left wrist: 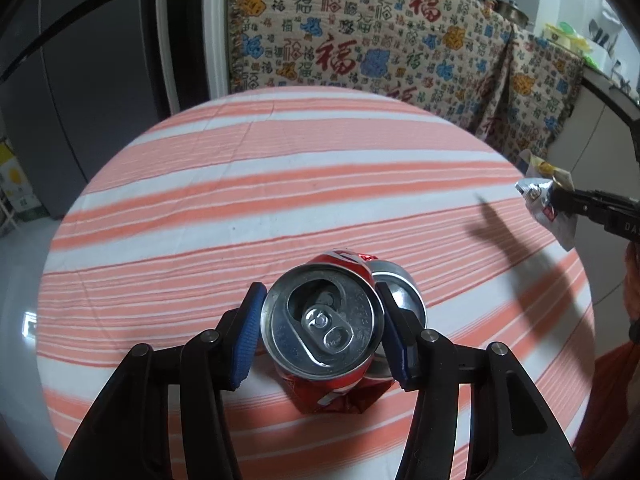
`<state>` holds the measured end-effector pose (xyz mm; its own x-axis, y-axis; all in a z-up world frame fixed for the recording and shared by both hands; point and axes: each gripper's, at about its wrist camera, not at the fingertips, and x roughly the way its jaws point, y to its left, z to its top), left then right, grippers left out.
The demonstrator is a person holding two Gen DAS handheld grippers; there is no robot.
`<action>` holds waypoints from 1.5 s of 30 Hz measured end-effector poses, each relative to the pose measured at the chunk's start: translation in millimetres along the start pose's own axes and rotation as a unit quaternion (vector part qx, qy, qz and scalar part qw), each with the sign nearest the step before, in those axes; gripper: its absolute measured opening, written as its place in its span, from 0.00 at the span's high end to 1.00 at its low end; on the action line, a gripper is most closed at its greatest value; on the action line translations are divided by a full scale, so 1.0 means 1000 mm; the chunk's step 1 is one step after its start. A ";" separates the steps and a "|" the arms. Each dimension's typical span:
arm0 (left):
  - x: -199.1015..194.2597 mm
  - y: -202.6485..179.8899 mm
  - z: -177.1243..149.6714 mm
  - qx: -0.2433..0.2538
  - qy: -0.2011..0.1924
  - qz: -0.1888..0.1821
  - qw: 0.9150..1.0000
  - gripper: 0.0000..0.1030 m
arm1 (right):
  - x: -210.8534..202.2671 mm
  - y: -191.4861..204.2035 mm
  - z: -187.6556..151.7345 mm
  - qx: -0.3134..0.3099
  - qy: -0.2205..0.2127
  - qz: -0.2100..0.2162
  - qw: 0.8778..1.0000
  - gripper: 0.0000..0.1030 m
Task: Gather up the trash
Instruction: 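Grasp the silver snack wrapper with the right tool, then carry the cans and wrapper over the wastebasket and open both tools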
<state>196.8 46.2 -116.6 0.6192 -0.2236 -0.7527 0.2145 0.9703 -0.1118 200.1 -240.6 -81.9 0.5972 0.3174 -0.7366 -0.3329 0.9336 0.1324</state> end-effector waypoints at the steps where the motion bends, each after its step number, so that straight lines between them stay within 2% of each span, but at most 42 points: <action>1: -0.002 -0.003 0.002 -0.003 -0.001 -0.004 1.000 0.47 | -0.005 -0.003 0.000 0.006 -0.004 0.004 1.000 0.79; 6: -0.009 -0.050 0.021 0.018 -0.004 -0.031 0.999 0.47 | -0.036 -0.028 -0.001 0.035 -0.012 0.007 0.999 0.79; 10: -0.009 -0.115 0.037 0.052 -0.004 -0.071 0.996 0.47 | -0.072 -0.068 -0.004 0.065 -0.024 -0.007 0.998 0.79; 14: 0.000 -0.191 0.055 0.084 -0.002 -0.115 0.990 0.46 | -0.113 -0.114 -0.016 0.081 -0.026 -0.048 0.995 0.79; 19: 0.018 -0.288 0.065 0.120 0.011 -0.168 0.978 0.46 | -0.161 -0.175 -0.046 0.096 -0.012 -0.118 0.988 0.79; 22: 0.035 -0.340 0.063 0.138 0.024 -0.187 0.972 0.46 | -0.167 -0.208 -0.069 0.114 0.006 -0.143 0.983 0.79; 26: 0.065 -0.396 0.057 0.148 0.044 -0.194 0.969 0.46 | -0.165 -0.249 -0.103 0.149 0.021 -0.151 0.977 0.79; 30: 0.100 -0.427 0.054 0.138 0.065 -0.195 0.969 0.46 | -0.156 -0.283 -0.131 0.179 0.032 -0.144 0.973 0.79; 35: 0.129 -0.448 0.043 0.134 0.087 -0.189 0.969 0.46 | -0.127 -0.313 -0.155 0.190 0.059 -0.128 0.972 0.79; 41: 0.154 -0.466 0.035 0.137 0.102 -0.183 0.968 0.46 | -0.097 -0.326 -0.177 0.193 0.086 -0.116 0.971 0.79; 45: 0.172 -0.479 0.030 0.145 0.117 -0.188 0.964 0.44 | -0.076 -0.334 -0.187 0.194 0.102 -0.109 0.970 0.78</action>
<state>223.2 -459.4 -172.8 0.2760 -0.4949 -0.8240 0.6141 0.7502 -0.2449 129.5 -608.1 -194.4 0.4518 0.1031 -0.8862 0.1078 0.9797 0.1689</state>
